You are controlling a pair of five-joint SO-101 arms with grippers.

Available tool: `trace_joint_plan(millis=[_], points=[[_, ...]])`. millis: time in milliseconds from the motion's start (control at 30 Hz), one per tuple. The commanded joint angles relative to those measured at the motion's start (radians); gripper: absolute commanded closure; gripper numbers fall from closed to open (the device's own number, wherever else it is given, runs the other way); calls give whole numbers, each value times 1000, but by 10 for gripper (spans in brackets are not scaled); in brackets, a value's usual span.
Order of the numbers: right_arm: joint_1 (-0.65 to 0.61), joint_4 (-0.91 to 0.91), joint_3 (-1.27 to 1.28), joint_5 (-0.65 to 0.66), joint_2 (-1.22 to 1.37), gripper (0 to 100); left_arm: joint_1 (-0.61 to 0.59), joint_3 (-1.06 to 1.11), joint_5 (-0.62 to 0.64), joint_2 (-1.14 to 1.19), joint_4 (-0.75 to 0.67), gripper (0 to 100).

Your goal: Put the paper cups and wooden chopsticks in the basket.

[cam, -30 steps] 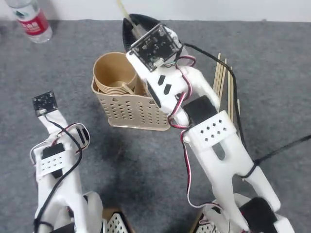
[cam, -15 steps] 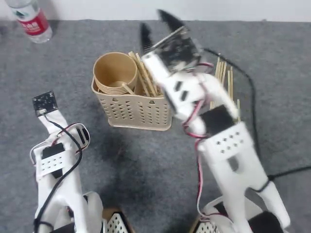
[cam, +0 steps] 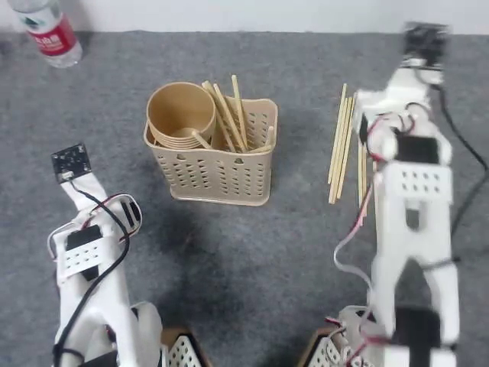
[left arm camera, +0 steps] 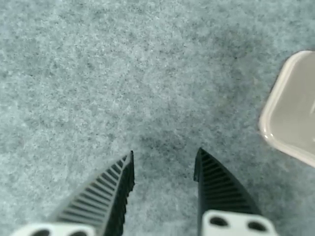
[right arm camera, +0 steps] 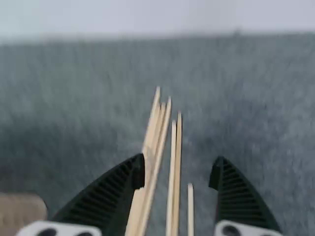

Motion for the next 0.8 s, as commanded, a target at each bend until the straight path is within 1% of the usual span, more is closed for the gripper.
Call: trace_joint_plan(millis=[0, 133, 267, 433, 533, 633, 767], points=[[36, 12, -17, 77, 143, 853, 5, -7, 0, -3, -20, 808], [76, 2, -18, 78, 308, 860, 5, -7, 0, -3, -20, 808], [82, 10, -78, 78, 447, 860, 5, -7, 0, -3, -21, 808], [82, 12, -193, 78, 618, 792, 5, -7, 0, -3, -21, 808], [81, 90, -296, 78, 685, 797, 5, -7, 0, -3, -21, 808], [81, 177, -405, 78, 753, 848, 5, -7, 0, -3, -21, 808], [82, 277, -540, 78, 842, 986, 5, -7, 0, -3, -21, 808]])
